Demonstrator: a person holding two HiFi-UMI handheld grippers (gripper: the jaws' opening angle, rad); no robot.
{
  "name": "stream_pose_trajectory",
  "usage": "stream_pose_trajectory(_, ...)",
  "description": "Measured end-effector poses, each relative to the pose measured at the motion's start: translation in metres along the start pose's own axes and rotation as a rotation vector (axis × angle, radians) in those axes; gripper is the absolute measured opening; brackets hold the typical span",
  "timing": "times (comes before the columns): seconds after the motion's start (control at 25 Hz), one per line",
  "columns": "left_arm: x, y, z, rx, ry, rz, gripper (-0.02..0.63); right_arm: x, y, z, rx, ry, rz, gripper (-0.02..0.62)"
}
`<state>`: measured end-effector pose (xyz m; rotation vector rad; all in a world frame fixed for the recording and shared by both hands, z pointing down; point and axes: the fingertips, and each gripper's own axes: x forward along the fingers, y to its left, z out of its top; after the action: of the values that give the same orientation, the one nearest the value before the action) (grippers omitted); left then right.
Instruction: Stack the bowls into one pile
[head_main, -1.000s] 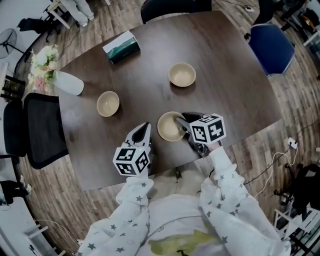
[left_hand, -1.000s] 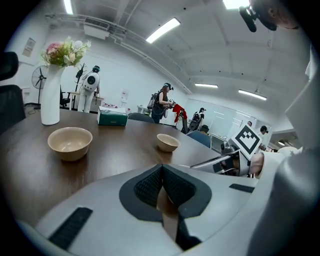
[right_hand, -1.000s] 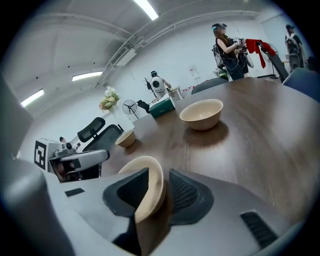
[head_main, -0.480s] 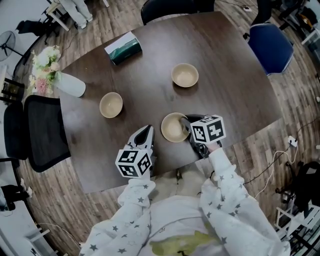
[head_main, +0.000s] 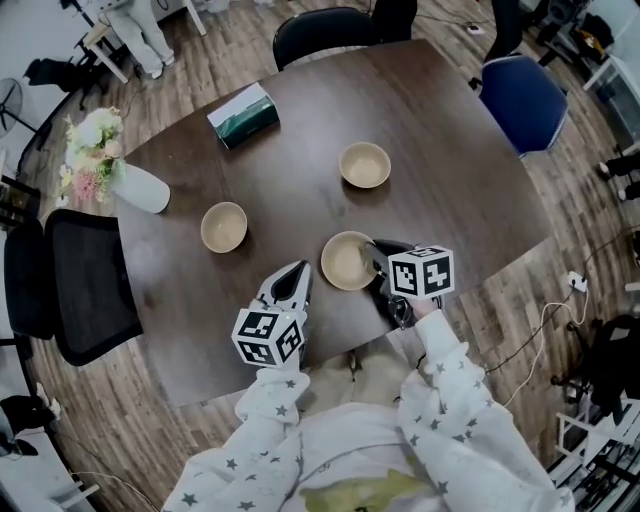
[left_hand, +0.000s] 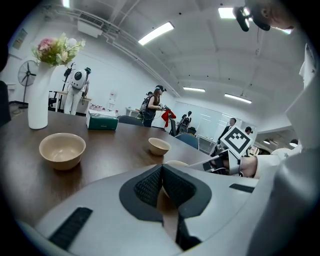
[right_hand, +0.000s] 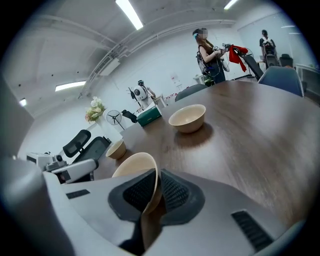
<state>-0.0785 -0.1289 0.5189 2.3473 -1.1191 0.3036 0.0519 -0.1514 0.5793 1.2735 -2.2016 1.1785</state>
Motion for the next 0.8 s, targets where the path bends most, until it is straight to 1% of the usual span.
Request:
stream_pose_trajectory(0.16, 0.000, 0.006, 0.011, 0.013, -0.021, -0.009, 0.025, -0.006, -0.001, 0.013, 0.042, -0.071, -0.019, 0.044)
stream_pose_trajectory(0.36, 0.011, 0.004, 0.029, 0.040, -0.047, -0.021, 0.025, -0.015, -0.016, 0.042, 0.082, -0.161, -0.053, 0.044)
stream_pose_trajectory(0.48, 0.021, 0.002, 0.040, 0.050, -0.061, -0.025, 0.025, -0.018, -0.023, 0.063, 0.103, -0.209, -0.049, 0.044)
stream_pose_trajectory(0.64, 0.036, 0.002, 0.052, 0.055, -0.071, -0.010, 0.025, -0.016, -0.032, 0.089, 0.104, -0.248, -0.031, 0.044)
stream_pose_trajectory(0.8, 0.051, 0.001, 0.059, 0.052, -0.070, 0.003, 0.025, -0.013, -0.049, 0.112, 0.104, -0.271, -0.046, 0.044)
